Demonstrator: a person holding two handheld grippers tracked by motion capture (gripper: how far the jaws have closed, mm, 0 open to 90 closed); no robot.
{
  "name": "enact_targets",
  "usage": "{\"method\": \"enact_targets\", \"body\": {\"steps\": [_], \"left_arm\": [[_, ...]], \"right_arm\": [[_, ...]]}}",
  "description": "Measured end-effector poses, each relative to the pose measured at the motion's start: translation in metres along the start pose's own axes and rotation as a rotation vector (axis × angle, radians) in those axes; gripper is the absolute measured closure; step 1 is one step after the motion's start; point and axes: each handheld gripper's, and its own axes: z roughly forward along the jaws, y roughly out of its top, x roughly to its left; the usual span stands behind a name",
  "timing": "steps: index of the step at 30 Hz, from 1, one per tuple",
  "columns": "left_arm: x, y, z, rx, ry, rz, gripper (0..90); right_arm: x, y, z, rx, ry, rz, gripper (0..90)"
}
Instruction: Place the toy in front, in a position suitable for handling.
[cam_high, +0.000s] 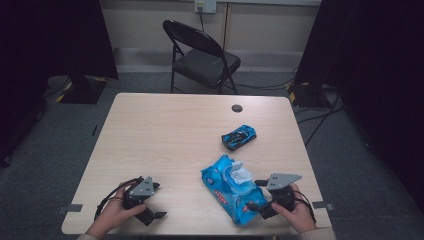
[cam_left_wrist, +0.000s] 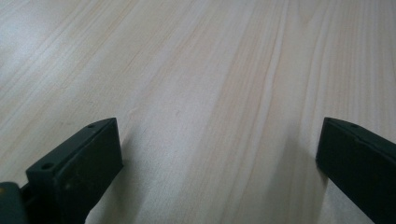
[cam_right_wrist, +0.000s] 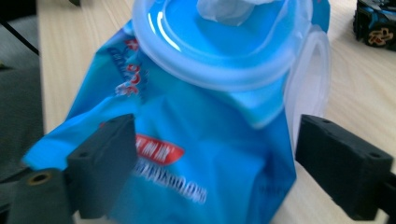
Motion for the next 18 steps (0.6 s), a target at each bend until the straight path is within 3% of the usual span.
{"method": "enact_targets", "body": {"steps": [7,18], "left_arm": [[-0.0002,0.0000,0.0002,-0.004,-0.002,-0.005,0.0],[0.0008,0.0004,0.0003,0.001,-0.002,0.003,0.0]], "right_arm": [[0.0007,0.0073,0.0081,0.064,0.025,-0.029,6.4],[0.0007,0.0022,0.0080,0.054,0.042,-0.021,5.5]]}}
